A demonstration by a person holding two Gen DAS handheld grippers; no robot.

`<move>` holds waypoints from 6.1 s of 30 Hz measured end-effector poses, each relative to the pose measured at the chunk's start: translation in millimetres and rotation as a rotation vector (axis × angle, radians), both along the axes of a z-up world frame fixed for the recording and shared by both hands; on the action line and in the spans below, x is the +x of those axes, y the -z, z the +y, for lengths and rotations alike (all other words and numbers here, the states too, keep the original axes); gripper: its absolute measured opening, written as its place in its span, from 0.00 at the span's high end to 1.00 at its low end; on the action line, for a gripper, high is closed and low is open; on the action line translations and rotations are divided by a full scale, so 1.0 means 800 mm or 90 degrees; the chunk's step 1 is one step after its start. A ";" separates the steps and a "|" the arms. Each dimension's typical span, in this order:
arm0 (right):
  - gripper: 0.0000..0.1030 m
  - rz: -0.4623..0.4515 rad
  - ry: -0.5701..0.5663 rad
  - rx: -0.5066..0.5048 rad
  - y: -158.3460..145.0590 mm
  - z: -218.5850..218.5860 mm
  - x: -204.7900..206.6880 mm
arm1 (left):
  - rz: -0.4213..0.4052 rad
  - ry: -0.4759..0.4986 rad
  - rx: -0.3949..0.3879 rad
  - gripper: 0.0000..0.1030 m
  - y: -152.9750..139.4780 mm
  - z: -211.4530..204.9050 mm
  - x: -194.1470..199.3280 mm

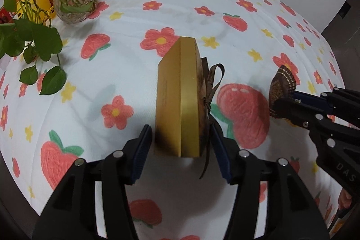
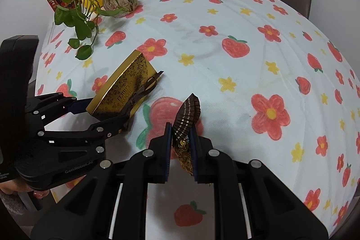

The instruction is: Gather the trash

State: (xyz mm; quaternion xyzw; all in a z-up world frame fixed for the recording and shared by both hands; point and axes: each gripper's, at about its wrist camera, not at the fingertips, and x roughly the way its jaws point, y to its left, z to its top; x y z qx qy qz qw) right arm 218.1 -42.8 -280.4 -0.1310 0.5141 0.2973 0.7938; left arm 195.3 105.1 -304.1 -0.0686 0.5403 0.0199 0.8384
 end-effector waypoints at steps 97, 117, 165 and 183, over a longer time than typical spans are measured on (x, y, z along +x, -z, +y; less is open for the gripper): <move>0.59 0.102 0.734 0.035 0.379 -0.982 -0.353 | 0.157 0.653 0.054 0.51 0.382 -1.063 -0.202; 0.59 0.108 0.752 0.002 0.354 -0.986 -0.371 | 0.186 0.678 0.056 0.38 0.375 -1.078 -0.210; 0.49 -0.080 0.126 0.076 -0.169 -0.302 -0.226 | -0.056 0.004 0.050 0.30 -0.189 -0.290 -0.254; 0.14 -0.119 0.060 0.051 -0.248 -0.195 -0.238 | -0.089 -0.115 0.096 0.16 -0.268 -0.175 -0.281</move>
